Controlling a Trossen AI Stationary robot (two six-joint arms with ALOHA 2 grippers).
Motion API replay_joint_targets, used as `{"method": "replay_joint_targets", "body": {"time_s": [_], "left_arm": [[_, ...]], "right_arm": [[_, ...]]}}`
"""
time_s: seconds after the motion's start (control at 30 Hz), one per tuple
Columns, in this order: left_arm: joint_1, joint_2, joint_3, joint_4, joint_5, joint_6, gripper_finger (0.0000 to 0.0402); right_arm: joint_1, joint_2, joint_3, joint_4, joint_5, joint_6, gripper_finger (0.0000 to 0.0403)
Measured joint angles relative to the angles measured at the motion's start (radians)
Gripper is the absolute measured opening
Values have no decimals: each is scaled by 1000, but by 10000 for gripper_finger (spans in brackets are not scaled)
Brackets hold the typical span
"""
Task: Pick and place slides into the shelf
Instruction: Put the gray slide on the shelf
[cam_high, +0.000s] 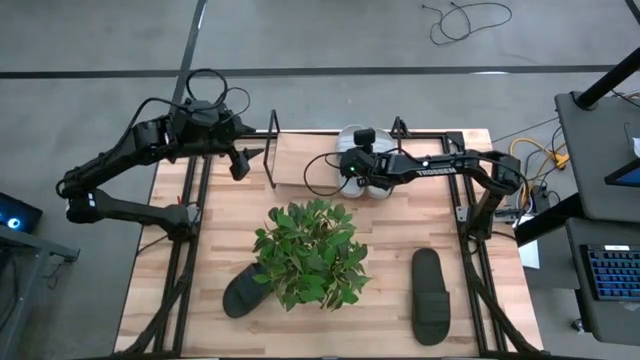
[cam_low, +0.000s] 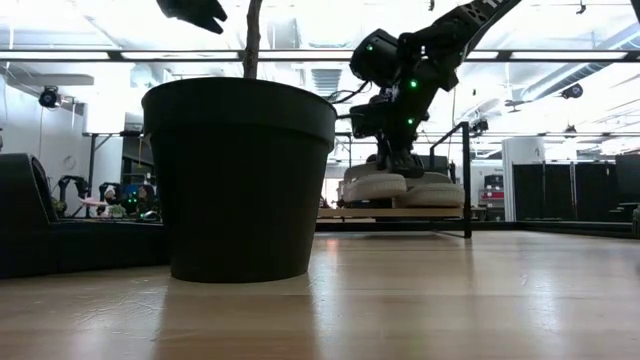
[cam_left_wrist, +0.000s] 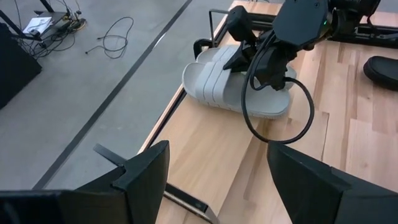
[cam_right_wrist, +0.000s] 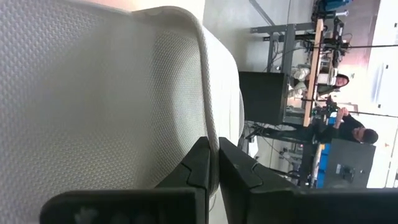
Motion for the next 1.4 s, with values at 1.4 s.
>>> {"method": "replay_joint_targets", "body": {"time_s": [1.4], "left_arm": [[0, -20, -1, 32, -4, 0, 255]], "right_arm": [[3, -24, -21, -8, 37, 34, 134]]}}
